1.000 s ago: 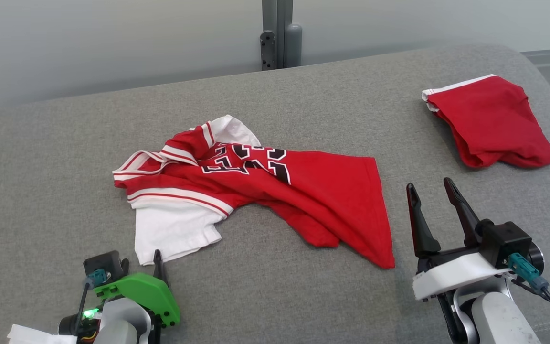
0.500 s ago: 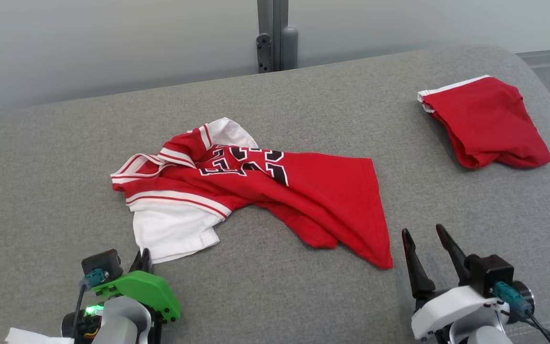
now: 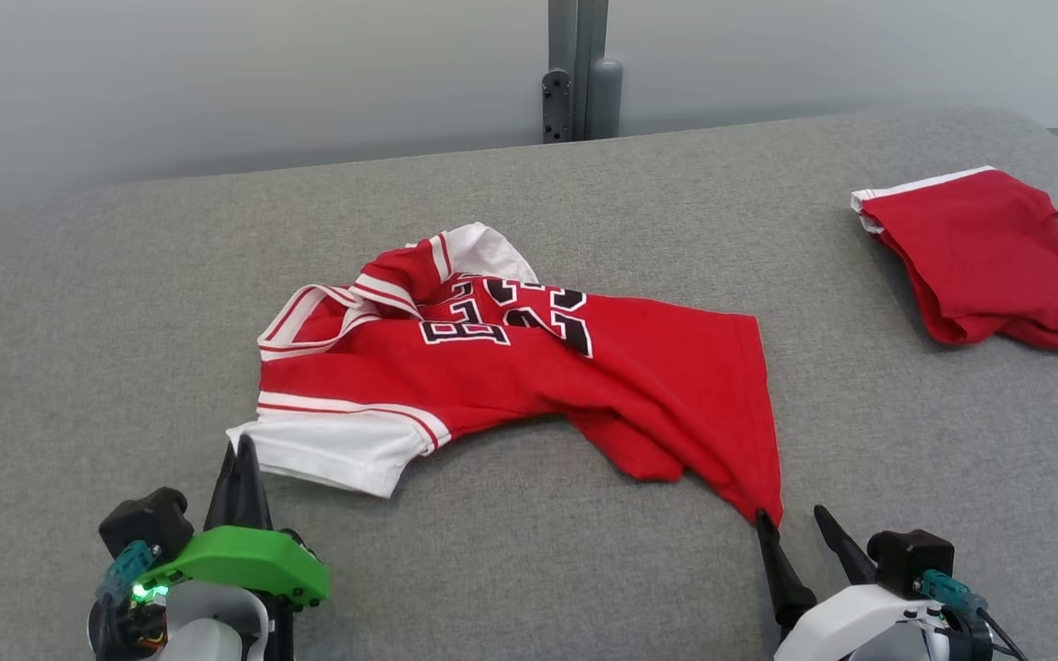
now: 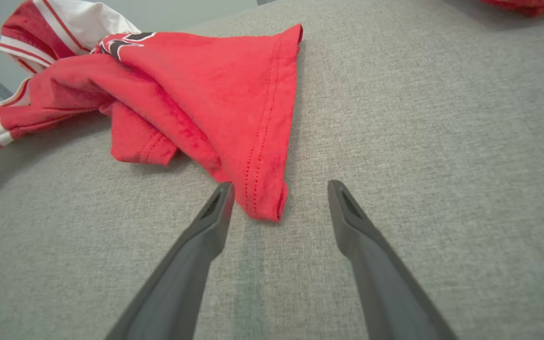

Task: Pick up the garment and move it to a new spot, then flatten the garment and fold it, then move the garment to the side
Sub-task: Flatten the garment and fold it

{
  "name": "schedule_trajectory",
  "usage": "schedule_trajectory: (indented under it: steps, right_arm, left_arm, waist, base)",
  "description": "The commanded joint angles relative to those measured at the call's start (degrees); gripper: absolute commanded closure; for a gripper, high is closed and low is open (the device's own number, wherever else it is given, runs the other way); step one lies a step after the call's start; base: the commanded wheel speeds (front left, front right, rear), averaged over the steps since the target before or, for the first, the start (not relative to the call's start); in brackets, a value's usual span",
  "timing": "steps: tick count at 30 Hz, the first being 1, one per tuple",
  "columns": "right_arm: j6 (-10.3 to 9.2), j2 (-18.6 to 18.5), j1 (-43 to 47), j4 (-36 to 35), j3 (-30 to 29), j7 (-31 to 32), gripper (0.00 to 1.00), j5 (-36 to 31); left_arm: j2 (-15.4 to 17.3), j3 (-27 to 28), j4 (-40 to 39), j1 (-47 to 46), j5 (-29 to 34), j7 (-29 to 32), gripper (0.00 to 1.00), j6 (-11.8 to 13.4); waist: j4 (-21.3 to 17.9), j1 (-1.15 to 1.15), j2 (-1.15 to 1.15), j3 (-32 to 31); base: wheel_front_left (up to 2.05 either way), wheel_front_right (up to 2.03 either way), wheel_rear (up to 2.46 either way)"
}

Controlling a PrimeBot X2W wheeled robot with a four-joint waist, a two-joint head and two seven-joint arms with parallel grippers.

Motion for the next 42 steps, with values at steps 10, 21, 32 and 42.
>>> schedule_trajectory:
  steps: [10, 21, 32, 42]
  right_arm:
    - [-0.01, -0.2, -3.6, 4.6, 0.9, -0.2, 0.0, 4.5]
    - [-0.02, -0.1, -5.8, 7.5, 3.1, 0.0, 0.76, 7.8]
    - [-0.01, -0.2, -5.1, -5.2, 1.1, -0.1, 1.0, 8.7]
    - [-0.01, -0.2, -6.1, -19.4, 1.7, -0.1, 1.0, 15.7]
  left_arm:
    - [1.2, -1.1, -13.3, 6.2, 1.0, 4.5, 1.0, 3.0]
    - [2.0, -1.4, -17.5, 7.8, 0.9, 6.1, 1.0, 4.4]
    - [2.2, -0.7, -20.5, 6.6, -0.4, 3.8, 1.0, 3.7]
    - [1.5, 0.7, -29.4, 1.8, -6.0, 3.5, 1.0, 0.1]
  waist:
    - [2.4, 0.0, 0.0, 1.1]
    - [2.1, 0.0, 0.0, 1.7]
    - [0.8, 0.0, 0.0, 1.1]
    - [-1.0, 0.0, 0.0, -0.8]
  base:
    - [0.0, 0.0, 0.0]
    - [0.0, 0.0, 0.0]
    - [0.0, 0.0, 0.0]
    - [0.0, 0.0, 0.0]
